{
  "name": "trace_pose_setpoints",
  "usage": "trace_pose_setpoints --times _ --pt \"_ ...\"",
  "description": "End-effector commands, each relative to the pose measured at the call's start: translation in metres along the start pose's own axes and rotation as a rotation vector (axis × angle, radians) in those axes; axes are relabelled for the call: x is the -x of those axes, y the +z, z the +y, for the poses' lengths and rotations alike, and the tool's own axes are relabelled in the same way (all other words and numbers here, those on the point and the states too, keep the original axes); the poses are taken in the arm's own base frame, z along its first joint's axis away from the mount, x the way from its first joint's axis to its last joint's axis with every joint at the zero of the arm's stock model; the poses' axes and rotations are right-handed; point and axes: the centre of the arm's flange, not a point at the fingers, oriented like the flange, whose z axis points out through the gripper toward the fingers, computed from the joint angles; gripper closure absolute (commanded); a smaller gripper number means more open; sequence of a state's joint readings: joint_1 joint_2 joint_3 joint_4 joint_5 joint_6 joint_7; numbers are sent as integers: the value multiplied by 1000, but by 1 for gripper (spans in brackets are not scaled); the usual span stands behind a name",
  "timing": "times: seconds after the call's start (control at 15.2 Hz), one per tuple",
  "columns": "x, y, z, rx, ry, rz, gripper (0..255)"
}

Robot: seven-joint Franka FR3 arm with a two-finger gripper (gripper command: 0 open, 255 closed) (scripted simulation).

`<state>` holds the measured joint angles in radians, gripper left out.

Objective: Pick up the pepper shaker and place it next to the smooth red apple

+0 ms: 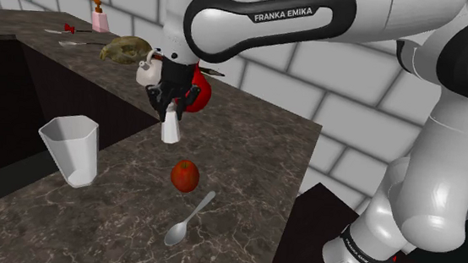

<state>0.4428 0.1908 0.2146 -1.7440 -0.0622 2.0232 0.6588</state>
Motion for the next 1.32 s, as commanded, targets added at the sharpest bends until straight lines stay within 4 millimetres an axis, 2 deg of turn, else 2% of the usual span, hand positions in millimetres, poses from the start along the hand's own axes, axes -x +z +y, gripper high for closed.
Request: trace_pose_setpoints --times 0.0,1.25 --pt "0 11 1 0 0 1 255" --pt "9 112 5 0 0 1 255"
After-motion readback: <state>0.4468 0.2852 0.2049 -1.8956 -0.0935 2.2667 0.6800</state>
